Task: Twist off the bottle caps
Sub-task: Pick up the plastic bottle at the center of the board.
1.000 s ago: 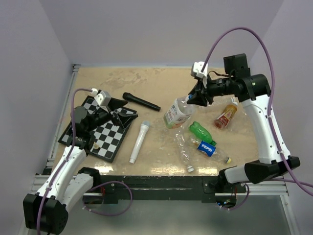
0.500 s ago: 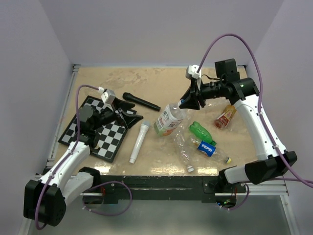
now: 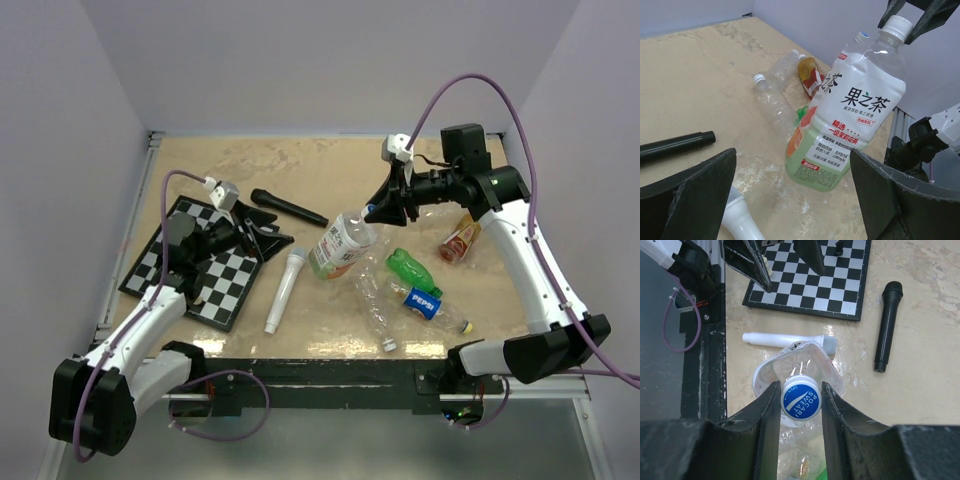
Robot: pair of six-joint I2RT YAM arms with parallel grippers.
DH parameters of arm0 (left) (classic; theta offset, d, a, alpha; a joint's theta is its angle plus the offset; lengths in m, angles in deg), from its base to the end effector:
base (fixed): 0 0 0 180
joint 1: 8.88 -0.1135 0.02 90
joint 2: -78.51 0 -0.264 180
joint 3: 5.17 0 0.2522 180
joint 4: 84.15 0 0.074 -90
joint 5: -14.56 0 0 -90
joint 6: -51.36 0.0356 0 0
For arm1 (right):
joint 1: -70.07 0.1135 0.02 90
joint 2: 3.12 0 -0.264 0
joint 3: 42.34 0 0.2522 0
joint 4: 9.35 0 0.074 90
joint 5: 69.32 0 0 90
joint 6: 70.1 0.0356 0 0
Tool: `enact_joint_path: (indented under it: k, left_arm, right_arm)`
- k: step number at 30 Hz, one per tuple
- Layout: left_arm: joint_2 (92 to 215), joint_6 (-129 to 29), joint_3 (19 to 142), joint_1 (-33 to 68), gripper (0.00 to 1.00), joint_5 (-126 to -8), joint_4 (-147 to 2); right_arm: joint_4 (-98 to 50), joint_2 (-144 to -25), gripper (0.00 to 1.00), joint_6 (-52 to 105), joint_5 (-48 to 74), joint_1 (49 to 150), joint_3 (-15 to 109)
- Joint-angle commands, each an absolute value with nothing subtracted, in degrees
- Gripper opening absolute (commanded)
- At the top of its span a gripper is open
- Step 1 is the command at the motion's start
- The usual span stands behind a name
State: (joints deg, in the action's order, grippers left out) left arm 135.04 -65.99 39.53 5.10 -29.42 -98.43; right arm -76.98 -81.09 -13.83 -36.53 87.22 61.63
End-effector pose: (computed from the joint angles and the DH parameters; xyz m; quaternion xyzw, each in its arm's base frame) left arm 0.2072 -0.0780 0.2862 0.2062 0.6653 -0.4876 0.5264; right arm 0.2409 0.1057 0.4203 -0.5212 0.6390 0.3803 0.4189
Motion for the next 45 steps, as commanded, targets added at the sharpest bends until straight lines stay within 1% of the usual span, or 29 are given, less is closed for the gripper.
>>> enact_joint_path:
  k: [1, 9, 16, 31, 41, 45]
  left_arm:
    - [131.87, -60.00, 41.20, 6.14, 1.00, -32.28, -96.86]
    - [129.22, -52.61, 41.99, 10.28, 1.00, -36.94, -90.88]
    - [129.75, -53.14, 42.26, 10.28, 1.00, -35.10, -90.78]
    - [131.15, -52.44, 42.96, 10.72, 1.00, -35.19, -89.03]
    - [131.68, -47.87, 43.84, 16.25, 1.00, -38.44, -86.39]
    - [134.57, -45.76, 45.15, 18.97, 1.00, -38.00, -86.21]
  right_arm:
    - [-73.92, -80.37, 0.00, -11.83, -39.52, 87.30, 61.07]
    - [-72.51, -81.17, 0.00, -10.25, -39.96, 87.30, 60.45]
    - [-71.45, -81.43, 0.00, -9.19, -39.61, 87.21, 59.75]
    - [-68.64, -80.73, 0.00, -6.38, -40.13, 85.63, 57.99]
    - [-66.18, -81.16, 0.00, -3.48, -41.80, 83.70, 56.59]
    - [-65.65, -81.87, 0.00, -2.25, -42.86, 83.08, 56.76]
